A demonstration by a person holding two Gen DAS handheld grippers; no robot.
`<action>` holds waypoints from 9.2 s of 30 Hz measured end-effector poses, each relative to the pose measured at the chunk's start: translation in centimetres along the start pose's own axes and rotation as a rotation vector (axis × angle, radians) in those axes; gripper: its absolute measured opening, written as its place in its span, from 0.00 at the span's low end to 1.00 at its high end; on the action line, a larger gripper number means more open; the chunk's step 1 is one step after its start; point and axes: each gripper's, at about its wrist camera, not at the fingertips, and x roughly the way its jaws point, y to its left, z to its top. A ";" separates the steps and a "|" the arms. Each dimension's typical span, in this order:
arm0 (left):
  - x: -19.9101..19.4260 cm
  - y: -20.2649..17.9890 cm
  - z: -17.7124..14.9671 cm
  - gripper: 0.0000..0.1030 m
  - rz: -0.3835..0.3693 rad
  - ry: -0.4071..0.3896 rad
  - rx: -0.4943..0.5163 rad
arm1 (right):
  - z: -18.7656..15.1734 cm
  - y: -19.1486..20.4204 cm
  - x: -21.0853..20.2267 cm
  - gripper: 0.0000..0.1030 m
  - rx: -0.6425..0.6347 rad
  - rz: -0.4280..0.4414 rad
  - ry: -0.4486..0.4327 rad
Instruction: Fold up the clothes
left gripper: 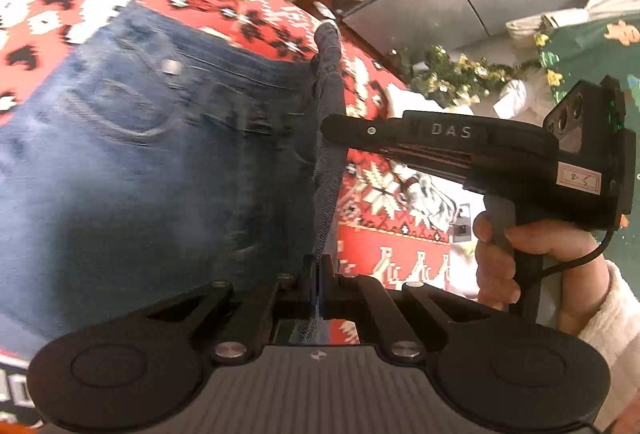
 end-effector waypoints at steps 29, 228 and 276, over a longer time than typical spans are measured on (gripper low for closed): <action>-10.9 21.0 1.7 0.24 0.244 -0.094 -0.200 | 0.7 14.7 12.9 0.31 -0.026 0.113 0.040; 2.4 11.3 16.3 0.28 0.231 -0.261 0.115 | 0.5 1.7 11.4 0.03 0.027 0.034 -0.010; -1.8 11.8 1.1 0.30 0.342 -0.131 0.133 | -10.4 1.9 7.4 0.10 0.032 -0.026 0.140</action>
